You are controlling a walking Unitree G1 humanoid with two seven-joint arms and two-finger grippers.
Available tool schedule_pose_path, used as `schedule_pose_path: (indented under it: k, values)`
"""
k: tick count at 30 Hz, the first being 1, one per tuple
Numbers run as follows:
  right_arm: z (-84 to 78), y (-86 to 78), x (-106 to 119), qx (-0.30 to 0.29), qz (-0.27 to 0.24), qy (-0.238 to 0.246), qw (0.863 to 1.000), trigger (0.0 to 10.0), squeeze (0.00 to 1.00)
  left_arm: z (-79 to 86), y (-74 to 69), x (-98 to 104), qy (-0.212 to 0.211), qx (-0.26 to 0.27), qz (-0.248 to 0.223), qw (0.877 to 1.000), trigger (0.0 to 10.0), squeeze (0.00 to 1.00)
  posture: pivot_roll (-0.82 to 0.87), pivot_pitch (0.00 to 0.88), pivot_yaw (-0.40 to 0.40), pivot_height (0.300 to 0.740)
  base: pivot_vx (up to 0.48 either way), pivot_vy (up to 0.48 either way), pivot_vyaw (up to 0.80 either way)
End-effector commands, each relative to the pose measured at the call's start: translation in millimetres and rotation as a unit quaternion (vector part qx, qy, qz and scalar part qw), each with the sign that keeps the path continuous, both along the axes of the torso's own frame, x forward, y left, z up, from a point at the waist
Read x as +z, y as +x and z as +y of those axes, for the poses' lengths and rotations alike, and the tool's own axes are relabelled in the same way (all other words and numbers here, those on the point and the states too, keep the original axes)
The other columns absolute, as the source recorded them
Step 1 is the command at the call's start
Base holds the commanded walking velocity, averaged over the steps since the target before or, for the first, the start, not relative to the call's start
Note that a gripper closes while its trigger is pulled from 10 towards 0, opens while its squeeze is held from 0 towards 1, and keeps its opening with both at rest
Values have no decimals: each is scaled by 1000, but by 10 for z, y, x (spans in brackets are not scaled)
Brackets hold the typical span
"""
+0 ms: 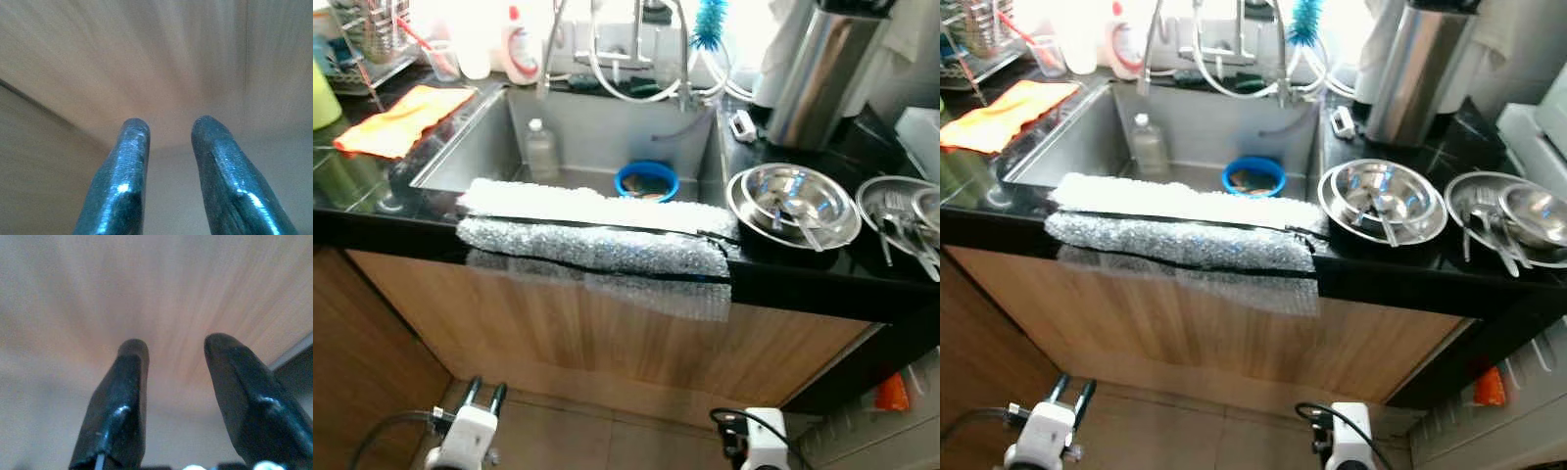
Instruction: Kitchen organization
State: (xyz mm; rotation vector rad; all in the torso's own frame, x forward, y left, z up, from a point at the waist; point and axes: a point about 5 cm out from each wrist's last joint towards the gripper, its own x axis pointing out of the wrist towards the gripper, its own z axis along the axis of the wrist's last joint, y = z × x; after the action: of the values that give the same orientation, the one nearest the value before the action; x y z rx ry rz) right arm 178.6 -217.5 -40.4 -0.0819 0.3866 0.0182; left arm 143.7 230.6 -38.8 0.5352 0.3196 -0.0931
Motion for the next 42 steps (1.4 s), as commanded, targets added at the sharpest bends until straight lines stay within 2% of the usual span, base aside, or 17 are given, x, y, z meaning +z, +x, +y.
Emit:
schedule_pose_path:
  k: [1, 4, 5, 6, 7, 8, 10, 12, 13, 17, 22, 26, 27, 32, 35, 37, 42]
  values:
    - [29, 36, 134, 12, -40, 1, 999, 10000, 0, 101, 221, 205, 93, -23, -48, 994, 10000, 0, -54, 44, -35, 740, 0, 0, 0]
    - [31, 8, 226, 6, -57, -8, 998, 10000, 0, -44, 152, 74, 92, -22, -33, 995, 10000, 0, -59, 50, -35, 740, 0, 0, 0]
    - [24, 8, 254, -2, -63, -7, 998, 10000, 0, -238, 97, -6, 83, -24, -28, 996, 10000, 0, -62, 53, -35, 740, 0, 0, 0]
    - [19, 9, 283, -9, -69, -7, 998, 10000, 0, -291, 93, 10, 79, -27, -32, 996, 10000, 0, -62, 53, -35, 740, 0, 0, 0]
    - [15, 10, 303, -14, -73, -6, 997, 10000, 0, -283, 111, 5, -38, 25, -2, 999, 10000, 0, -70, 55, -33, 740, 0, 0, 0]
    - [22, -1, 336, -16, -81, -3, 997, 10000, 0, -50, 190, 167, -132, 62, -19, 989, 10000, 0, -74, 57, -33, 740, 0, 0, 0]
    - [32, -30, 371, -18, -87, 1, 996, 10000, 0, 107, 253, 299, -104, 64, -40, 992, 10000, 0, -73, 58, -32, 740, 0, 0, 0]
    - [33, -51, 399, -20, -88, 3, 996, 10000, 0, 119, 269, 338, -98, 69, -43, 992, 10000, 0, -72, 58, -31, 740, 0, 0, 0]
    - [36, -79, 441, -24, -88, 5, 996, 10000, 0, 100, 305, 447, -93, 75, -54, 991, 10000, 0, -71, 59, -29, 740, 0, 0, 0]
    - [47, -167, 640, -37, -101, -5, 994, 10000, 0, 132, 364, 874, -120, 117, -127, 978, 10000, 0, -66, 59, -20, 740, 0, 0, 0]
    - [40, -198, 853, -45, -128, -23, 990, 10000, 0, 332, 332, 1116, -134, 145, -172, 965, 10000, 0, -59, 50, -10, 740, 0, 0, 0]
    - [26, -209, 927, -51, -137, -29, 989, 10000, 0, 366, 325, 1213, -128, 151, -185, 963, 10000, 0, -56, 43, -8, 740, 0, 0, 0]
    - [13, -208, 1028, -59, -146, -39, 987, 10000, 0, 364, 330, 1348, -130, 153, -197, 960, 10000, 0, -58, 39, -5, 740, 0, 0, 0]
    - [14, -135, 1234, -69, -169, -49, 982, 10000, 0, 304, 434, 1649, -136, 153, -232, 951, 10000, 0, -46, 21, -7, 740, 0, 0, 0]
    - [31, -76, 1322, -70, -183, -50, 979, 10000, 0, 232, 544, 1780, -136, 125, -251, 950, 10000, 0, -49, 8, -8, 740, 0, 0, 0]
    - [92, 49, 1413, -57, -201, -48, 977, 10000, 0, 75, 740, 1944, -154, 95, -274, 945, 10000, 0, -48, 0, -13, 740, 0, 0, 0]
    - [127, 139, 1444, -64, -208, -39, 975, 10000, 0, -136, 863, 2043, -172, 56, -278, 943, 10000, 0, -49, 0, -11, 740, 0, 0, 0]
